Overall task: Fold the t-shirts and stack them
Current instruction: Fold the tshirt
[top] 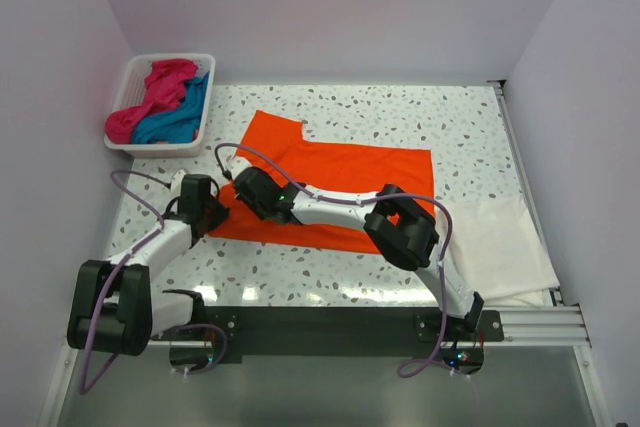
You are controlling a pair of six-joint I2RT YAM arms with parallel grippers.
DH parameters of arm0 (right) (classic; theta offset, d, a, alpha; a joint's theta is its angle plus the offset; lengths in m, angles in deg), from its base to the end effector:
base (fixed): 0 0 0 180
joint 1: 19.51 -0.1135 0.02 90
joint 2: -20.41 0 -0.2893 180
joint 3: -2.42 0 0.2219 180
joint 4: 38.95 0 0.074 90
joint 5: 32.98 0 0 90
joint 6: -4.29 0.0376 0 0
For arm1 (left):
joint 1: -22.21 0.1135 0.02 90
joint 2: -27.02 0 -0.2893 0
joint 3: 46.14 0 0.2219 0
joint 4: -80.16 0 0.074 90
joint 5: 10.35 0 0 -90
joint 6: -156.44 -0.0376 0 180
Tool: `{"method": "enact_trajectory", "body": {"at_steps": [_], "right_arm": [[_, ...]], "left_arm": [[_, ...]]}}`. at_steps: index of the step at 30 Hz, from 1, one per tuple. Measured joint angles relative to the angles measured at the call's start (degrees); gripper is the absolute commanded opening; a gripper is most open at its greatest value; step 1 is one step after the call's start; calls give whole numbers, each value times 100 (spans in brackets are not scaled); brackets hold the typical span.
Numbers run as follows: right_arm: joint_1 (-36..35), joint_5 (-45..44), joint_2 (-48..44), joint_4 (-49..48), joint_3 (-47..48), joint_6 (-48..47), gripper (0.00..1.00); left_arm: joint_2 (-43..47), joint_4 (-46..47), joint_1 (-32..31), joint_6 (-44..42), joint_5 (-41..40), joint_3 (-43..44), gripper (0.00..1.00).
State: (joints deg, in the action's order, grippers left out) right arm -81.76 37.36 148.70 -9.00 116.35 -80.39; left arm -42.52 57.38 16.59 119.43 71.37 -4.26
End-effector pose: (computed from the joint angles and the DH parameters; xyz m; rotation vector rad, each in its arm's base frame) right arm 0.2405 0.4300 0.2091 -0.9451 2.0940 0.2068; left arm 0.1859 -0.0128 0.1958 -1.0458 2.2249 -0.2775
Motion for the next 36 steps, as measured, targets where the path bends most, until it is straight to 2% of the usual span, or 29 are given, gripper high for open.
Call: {"method": "enact_trajectory", "body": {"at_steps": [2, 6, 10, 32, 35, 36], "right_arm": [[0, -39, 0, 9, 0, -22, 17], [2, -81, 0, 33, 0, -66, 8], [20, -160, 0, 48, 0, -107, 4], [1003, -39, -175, 125, -299, 42, 4], [1010, -24, -221, 111, -345, 94, 7], [1014, -20, -249, 114, -376, 116, 12]], "left_arm": [[-2, 22, 0, 0, 4, -22, 13], [-44, 26, 0, 0, 13, -35, 13], [-63, 44, 2, -2, 15, -50, 13], [-98, 70, 37, -9, 37, -50, 13], [-107, 79, 37, -15, 44, -50, 13], [-109, 81, 37, -20, 44, -50, 13]]}}
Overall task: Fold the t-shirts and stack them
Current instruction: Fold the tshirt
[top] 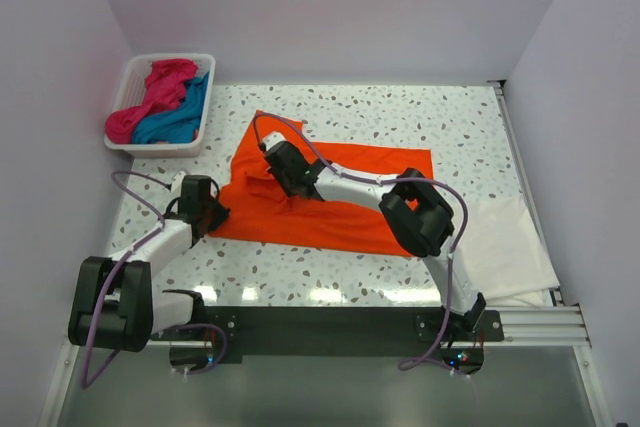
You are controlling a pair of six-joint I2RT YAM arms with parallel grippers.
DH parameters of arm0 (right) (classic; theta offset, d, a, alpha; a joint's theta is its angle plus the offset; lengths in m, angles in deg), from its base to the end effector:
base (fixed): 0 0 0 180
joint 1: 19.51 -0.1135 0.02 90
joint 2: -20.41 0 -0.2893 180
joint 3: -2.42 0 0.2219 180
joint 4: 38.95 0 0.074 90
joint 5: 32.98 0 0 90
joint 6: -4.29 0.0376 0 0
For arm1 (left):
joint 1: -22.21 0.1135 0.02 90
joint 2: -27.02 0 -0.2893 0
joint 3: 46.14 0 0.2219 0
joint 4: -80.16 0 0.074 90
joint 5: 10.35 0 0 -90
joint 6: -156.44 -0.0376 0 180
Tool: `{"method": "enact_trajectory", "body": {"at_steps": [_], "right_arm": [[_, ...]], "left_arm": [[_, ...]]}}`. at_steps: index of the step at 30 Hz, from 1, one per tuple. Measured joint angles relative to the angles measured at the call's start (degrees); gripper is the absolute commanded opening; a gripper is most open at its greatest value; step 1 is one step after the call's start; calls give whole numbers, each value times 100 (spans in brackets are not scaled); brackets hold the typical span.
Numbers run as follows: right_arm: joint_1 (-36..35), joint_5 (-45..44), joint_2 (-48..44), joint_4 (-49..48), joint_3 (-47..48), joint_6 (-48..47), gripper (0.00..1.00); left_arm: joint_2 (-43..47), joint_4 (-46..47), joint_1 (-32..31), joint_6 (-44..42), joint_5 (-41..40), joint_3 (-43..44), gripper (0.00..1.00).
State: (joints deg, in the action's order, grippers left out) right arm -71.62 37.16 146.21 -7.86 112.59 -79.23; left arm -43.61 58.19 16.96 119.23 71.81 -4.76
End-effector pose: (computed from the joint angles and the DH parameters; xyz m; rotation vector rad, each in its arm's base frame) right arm 0.3036 0.3693 0.2087 -0.7515 2.2023 0.0962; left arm 0.1870 -0.0120 0.1913 -1.0511 2.2386 -0.2740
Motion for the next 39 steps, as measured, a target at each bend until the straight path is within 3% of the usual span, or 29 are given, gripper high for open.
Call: {"method": "enact_trajectory", "body": {"at_steps": [4, 7, 16, 33, 39], "right_arm": [[13, 4, -138, -15, -173, 131, 37], [44, 11, -352, -96, -463, 203, 41], [48, 391, -1102, -439, -861, 306, 40], [-133, 883, -136, -199, -243, 249, 34], [-133, 754, -118, -164, -249, 286, 12]], "left_arm": [[0, 2, 0, -11, 7, 0, 14], [0, 4, 0, -20, 13, 0, 14], [-2, 20, 0, -50, 20, 0, 14], [-55, 42, 0, -70, 22, 24, 15], [-68, 70, 0, -94, 24, 24, 15]]}}
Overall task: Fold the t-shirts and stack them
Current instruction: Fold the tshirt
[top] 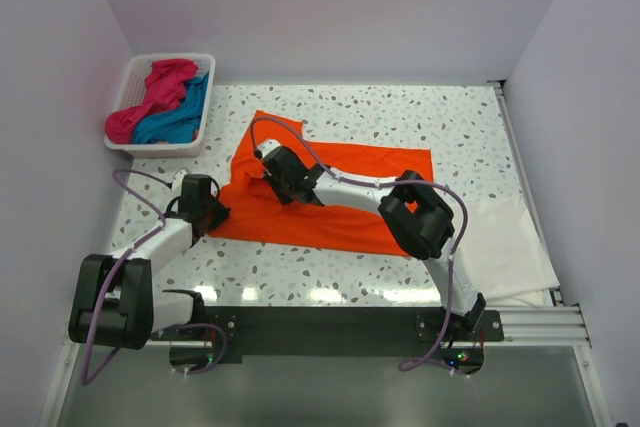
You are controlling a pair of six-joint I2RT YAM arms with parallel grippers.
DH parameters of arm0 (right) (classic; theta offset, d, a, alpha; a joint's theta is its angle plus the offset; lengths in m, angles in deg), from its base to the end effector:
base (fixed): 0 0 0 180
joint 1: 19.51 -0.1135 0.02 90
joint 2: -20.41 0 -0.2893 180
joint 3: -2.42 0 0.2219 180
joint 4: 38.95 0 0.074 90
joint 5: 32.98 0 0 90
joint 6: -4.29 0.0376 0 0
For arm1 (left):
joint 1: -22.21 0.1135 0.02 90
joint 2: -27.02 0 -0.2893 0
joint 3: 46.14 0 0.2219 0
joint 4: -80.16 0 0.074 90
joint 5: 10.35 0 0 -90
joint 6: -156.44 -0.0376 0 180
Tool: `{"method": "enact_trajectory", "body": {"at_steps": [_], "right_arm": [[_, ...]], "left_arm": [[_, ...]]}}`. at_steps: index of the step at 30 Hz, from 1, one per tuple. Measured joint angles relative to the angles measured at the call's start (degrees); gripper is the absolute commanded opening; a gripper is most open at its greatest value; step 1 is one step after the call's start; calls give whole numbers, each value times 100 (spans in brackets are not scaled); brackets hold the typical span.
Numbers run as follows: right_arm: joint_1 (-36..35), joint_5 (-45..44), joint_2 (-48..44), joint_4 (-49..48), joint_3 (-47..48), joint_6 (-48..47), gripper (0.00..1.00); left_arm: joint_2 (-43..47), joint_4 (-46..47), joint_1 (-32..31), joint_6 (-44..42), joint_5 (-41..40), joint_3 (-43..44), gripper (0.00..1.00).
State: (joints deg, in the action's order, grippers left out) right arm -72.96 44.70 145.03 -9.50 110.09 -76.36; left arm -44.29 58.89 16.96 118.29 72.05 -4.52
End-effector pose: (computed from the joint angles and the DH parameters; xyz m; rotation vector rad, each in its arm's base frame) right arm 0.2881 0.3752 0.2067 -0.7955 2.2367 0.2758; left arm 0.1898 -0.0124 0.1912 -1.0298 2.2442 -0.2742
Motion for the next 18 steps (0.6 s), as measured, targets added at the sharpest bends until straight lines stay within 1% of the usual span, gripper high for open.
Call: {"method": "enact_trajectory", "body": {"at_steps": [2, 6, 8, 14, 17, 18], "right_arm": [[0, -50, 0, -24, -24, 31, 6], [15, -225, -46, -142, -280, 177, 0], [46, -286, -151, -256, -535, 378, 0], [310, -249, -859, -544, -1453, 1180, 0], [407, -212, -1032, -688, -1670, 1519, 4], [417, -203, -1051, -723, -1707, 1606, 11]], "left_arm": [[-9, 0, 0, -2, -2, 11, 15], [-17, 0, 0, -7, -2, 20, 15], [-20, 0, 0, -9, -2, 20, 15], [-20, 11, 0, -7, 24, 22, 15], [-20, 9, 0, -7, 33, 22, 15], [-20, 9, 0, -9, 35, 22, 15]]}}
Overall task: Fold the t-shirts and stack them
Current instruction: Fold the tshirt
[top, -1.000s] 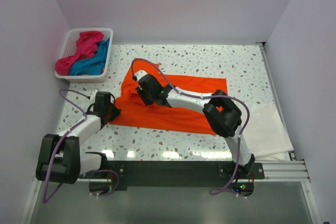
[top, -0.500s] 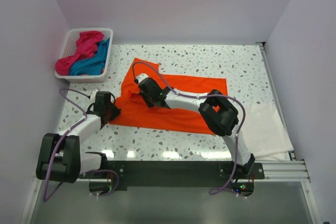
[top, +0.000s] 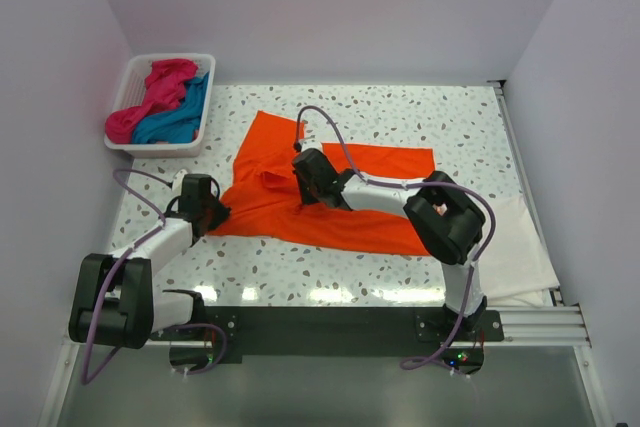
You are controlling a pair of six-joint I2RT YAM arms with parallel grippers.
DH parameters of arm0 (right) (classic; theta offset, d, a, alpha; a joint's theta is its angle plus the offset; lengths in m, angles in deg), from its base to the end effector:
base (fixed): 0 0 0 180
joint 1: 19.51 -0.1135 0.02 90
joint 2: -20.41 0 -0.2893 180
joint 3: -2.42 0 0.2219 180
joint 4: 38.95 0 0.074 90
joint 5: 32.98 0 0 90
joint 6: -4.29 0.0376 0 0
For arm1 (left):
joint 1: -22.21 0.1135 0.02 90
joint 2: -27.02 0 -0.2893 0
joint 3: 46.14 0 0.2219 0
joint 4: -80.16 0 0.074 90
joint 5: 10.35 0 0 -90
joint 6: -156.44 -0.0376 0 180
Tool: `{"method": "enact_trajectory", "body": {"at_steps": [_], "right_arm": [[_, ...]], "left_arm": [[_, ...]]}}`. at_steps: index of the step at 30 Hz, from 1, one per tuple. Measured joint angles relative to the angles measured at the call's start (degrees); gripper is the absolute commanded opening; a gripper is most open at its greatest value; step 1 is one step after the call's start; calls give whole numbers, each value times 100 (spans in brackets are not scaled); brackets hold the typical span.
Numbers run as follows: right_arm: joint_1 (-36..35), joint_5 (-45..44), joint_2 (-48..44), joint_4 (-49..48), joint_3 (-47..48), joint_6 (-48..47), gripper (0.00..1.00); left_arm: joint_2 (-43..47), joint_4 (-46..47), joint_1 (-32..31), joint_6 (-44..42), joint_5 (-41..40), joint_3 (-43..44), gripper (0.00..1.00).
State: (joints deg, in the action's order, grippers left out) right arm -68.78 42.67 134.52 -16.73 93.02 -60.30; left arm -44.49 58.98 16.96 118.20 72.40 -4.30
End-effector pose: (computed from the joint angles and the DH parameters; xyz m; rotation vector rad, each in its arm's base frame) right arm 0.2803 0.3112 0.2100 -0.3697 2.3349 0.3462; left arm 0.1910 -0.0128 0.1917 -1.0258 2.2462 -0.2815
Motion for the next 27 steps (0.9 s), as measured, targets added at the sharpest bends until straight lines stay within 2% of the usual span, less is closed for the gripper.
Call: {"method": "enact_trajectory", "body": {"at_steps": [4, 6, 14, 22, 27], "right_arm": [[11, 35, -17, -101, -107, 258, 31], [13, 35, -55, -168, -223, 321, 34], [-48, 33, -343, -315, -365, 116, 35], [-492, 90, -348, -400, 245, -317, 34], [-566, 140, -332, -459, 304, -415, 32]], "left_arm": [[0, -11, 0, -13, -11, -2, 15], [2, -22, 0, -22, -46, -2, 15], [157, -385, 39, -7, -398, 4, 14], [260, -774, 151, 9, -619, 74, 15], [391, -1054, 179, -31, -706, 151, 16]]}}
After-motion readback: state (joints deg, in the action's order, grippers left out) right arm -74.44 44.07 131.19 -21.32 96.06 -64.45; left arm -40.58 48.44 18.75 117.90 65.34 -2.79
